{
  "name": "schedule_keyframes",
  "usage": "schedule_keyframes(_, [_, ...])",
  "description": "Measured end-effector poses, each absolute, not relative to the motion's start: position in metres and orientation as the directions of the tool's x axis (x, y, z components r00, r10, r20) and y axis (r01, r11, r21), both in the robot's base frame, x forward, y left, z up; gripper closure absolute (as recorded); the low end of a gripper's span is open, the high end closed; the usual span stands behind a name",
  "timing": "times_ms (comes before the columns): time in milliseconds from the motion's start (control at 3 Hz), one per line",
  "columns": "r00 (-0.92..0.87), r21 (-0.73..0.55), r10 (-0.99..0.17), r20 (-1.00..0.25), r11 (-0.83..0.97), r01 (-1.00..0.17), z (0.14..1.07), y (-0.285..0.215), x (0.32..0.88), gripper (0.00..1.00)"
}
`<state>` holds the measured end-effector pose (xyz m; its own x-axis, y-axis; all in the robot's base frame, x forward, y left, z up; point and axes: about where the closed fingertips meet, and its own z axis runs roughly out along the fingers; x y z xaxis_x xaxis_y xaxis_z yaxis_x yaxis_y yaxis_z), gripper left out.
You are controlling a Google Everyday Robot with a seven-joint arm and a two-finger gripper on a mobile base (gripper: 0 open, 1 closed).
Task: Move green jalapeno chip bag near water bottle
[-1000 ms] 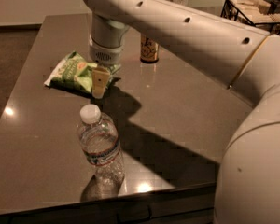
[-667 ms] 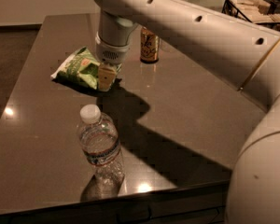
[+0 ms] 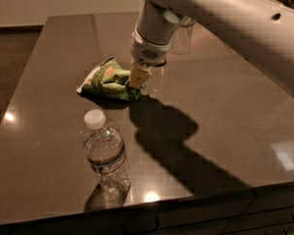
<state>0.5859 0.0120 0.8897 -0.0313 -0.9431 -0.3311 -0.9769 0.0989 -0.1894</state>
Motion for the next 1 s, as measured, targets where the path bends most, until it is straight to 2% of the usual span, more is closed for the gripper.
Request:
schedule_keyframes(667, [0.074,-0.163,-0.950,-0.303,-0.025,-0.986,0.897,-0.045,0.525,1.00])
schedule_keyframes(1000, [0.119,-0.140,-0.939,-0.324,-0.077,-0.987,0.898,-0.057,0.493,1.00])
